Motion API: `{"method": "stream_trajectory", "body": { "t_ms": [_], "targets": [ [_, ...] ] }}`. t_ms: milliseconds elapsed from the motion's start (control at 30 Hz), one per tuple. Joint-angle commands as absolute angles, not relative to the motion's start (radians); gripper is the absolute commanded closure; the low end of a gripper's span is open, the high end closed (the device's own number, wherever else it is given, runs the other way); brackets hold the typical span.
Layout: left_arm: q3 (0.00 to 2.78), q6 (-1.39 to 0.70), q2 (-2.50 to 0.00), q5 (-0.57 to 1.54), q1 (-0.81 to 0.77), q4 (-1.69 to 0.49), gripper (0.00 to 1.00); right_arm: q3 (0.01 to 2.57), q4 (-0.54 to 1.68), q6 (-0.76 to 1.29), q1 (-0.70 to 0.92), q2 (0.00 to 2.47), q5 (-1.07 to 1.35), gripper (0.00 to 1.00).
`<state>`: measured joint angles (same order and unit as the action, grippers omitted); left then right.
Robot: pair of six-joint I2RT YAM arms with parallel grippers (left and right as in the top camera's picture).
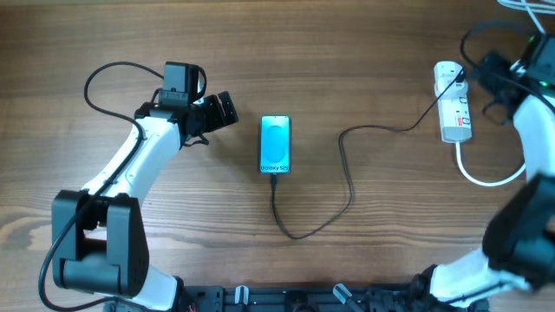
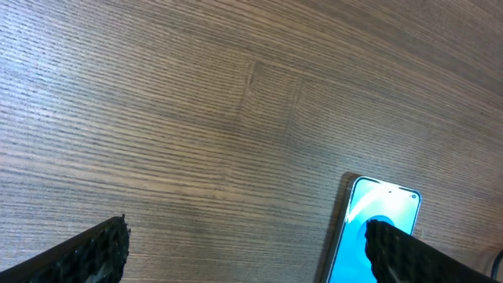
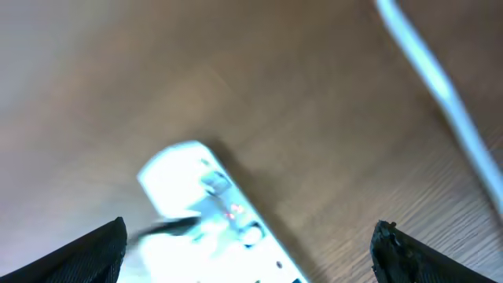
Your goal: Plug charger to phone and switch on socket
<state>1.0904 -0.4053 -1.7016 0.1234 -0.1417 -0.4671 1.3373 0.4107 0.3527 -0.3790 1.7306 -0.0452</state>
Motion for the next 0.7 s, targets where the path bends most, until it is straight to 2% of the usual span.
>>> {"method": "stream_trajectory", "body": {
  "t_ms": [0,267,500,667],
  "targets": [
    [1.093,-0.401,-1.694,0.11,-0.14,-0.467,0.0,1.348,0.408,0.341,-0.379,1.554,-0.052,0.0],
    [1.093,-0.401,-1.694,0.11,-0.14,-0.467,0.0,1.348,0.411,0.341,-0.369,1.259,-0.052,0.0],
    [1.093,-0.401,-1.694,0.11,-0.14,-0.467,0.0,1.325,0.416,0.341,-0.226,1.204,-0.052,0.01],
    [1.093,-0.401,-1.694,0.11,-0.14,-0.467,0.0,1.314,0.535,0.341,-0.098,1.148,-0.052,0.0]
  ]
}}
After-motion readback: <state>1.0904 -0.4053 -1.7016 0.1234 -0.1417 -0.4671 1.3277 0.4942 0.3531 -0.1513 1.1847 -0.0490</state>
